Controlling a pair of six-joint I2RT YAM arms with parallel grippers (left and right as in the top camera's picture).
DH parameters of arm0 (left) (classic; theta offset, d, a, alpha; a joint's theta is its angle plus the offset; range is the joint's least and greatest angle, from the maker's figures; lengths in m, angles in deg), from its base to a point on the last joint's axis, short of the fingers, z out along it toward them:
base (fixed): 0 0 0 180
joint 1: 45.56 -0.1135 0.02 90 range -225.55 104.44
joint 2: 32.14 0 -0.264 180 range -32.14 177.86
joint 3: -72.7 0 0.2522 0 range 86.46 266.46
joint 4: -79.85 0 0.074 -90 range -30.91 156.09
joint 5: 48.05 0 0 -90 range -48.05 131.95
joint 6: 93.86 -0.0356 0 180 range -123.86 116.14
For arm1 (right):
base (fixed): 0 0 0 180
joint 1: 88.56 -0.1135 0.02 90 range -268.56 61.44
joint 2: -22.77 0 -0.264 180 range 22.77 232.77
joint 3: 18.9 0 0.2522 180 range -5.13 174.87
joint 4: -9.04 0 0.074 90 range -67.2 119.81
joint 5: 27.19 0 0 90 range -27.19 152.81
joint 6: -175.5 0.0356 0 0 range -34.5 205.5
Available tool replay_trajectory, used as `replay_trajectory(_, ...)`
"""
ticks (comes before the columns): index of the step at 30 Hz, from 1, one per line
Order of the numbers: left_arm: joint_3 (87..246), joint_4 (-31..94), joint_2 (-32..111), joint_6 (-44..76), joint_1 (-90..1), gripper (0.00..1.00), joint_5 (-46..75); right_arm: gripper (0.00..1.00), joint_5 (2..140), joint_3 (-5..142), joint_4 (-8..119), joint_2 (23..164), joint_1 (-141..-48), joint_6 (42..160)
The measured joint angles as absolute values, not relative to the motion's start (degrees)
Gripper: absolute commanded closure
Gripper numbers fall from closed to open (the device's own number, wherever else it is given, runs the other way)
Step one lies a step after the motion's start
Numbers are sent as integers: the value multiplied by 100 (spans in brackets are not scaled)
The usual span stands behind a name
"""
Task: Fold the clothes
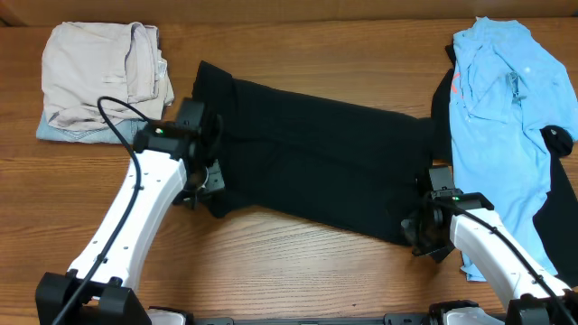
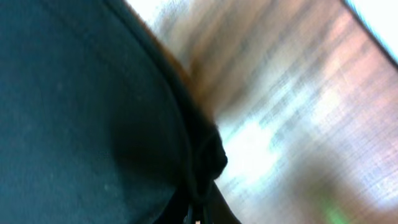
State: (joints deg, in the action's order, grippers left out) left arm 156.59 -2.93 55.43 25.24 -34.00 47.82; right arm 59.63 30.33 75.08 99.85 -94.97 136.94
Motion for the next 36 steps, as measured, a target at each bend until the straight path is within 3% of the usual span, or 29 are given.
replay_trajectory(7, 16175, -393, 5543, 2244, -3409, 96, 4782, 96, 6199, 3743, 8115, 9985, -9497, 13305)
replay_trajectory(25, 16186, 1924, 6399, 1991, -3409, 96, 5450, 96, 5943, 3863, 6037, 9985, -8695, 12426)
replay_trajectory(36, 16188, 3403, 6885, 1986, -3409, 94, 5726, 95, 5963, 3866, 4782, 10049, -8667, 11934)
